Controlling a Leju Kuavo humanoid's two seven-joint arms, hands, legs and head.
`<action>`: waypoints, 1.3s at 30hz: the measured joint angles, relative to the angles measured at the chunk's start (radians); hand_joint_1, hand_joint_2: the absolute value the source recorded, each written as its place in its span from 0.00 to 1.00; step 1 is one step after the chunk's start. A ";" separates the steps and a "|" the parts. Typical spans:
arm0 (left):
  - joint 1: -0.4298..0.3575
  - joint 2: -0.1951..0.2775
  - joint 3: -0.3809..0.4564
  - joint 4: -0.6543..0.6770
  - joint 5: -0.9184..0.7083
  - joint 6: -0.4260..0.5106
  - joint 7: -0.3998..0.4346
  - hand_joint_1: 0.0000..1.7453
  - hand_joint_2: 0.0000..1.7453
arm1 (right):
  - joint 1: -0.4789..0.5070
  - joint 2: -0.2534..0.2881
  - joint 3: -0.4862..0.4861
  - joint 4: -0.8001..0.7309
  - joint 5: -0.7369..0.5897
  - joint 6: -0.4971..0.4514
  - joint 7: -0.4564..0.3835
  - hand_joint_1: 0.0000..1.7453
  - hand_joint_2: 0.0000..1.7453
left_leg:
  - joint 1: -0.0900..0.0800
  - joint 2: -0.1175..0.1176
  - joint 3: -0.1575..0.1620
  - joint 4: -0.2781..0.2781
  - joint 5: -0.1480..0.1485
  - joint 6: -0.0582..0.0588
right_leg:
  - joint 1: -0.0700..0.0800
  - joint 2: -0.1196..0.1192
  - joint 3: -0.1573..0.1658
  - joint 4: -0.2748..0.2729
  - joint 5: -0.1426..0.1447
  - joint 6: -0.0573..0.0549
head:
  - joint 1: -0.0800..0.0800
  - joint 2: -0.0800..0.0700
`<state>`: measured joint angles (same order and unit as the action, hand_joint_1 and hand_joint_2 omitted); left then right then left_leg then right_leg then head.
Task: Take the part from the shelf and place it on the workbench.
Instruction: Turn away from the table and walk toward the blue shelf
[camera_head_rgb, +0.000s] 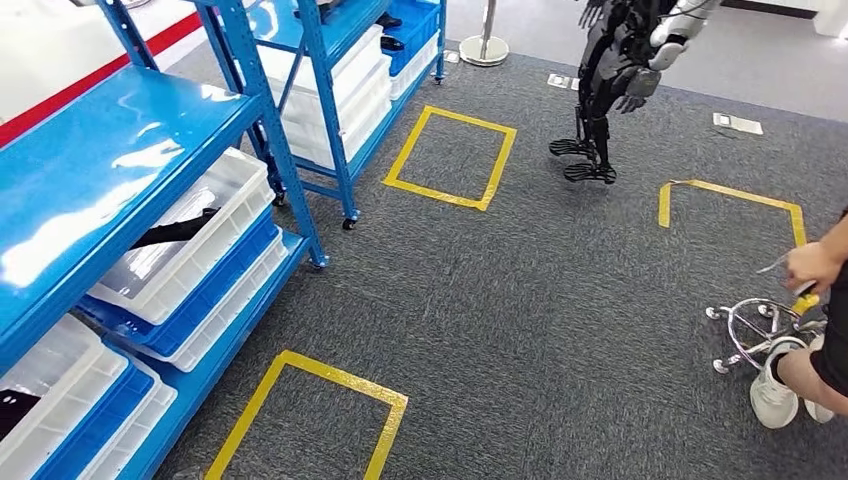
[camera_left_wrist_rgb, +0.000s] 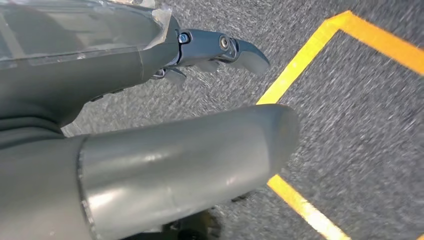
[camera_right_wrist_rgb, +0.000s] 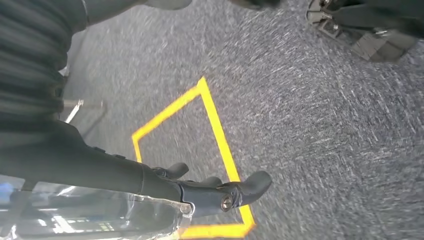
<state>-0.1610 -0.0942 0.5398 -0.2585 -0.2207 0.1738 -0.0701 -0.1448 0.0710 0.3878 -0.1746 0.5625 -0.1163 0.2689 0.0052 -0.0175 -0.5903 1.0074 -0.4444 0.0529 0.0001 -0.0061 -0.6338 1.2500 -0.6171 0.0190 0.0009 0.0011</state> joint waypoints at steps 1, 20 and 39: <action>0.000 -0.001 0.001 0.000 -0.002 0.001 0.000 0.00 0.00 | 0.003 -0.001 0.000 0.000 0.000 0.000 0.000 0.00 1.00 | 0.001 -0.015 -0.001 0.000 0.001 0.000 | -0.001 0.004 -0.025 0.051 -0.015 0.003 | 0.000 0.000; 0.002 -0.008 0.017 -0.006 -0.031 0.034 -0.005 0.00 0.00 | 0.020 0.006 -0.015 0.000 0.008 -0.014 -0.020 0.00 0.00 | 0.003 0.015 -0.074 0.163 -0.052 -0.036 | -0.010 0.000 0.096 -0.220 0.112 -0.013 | -0.003 0.000; -0.001 -0.013 0.043 -0.007 -0.036 0.049 -0.010 0.00 0.00 | 0.019 0.013 -0.020 0.000 0.030 -0.007 -0.022 0.00 0.00 | -0.015 0.015 -0.003 0.021 -0.014 -0.032 | -0.006 -0.009 0.098 -0.229 0.110 -0.003 | -0.002 0.000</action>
<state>-0.1622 -0.1068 0.5833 -0.2659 -0.2566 0.2229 -0.0799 -0.1262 0.0843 0.3678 -0.1747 0.5924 -0.1232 0.2468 -0.0095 -0.0022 -0.5934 1.0279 -0.4588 0.0213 -0.0063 -0.0154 -0.5355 1.0214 -0.5067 0.0158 -0.0011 0.0011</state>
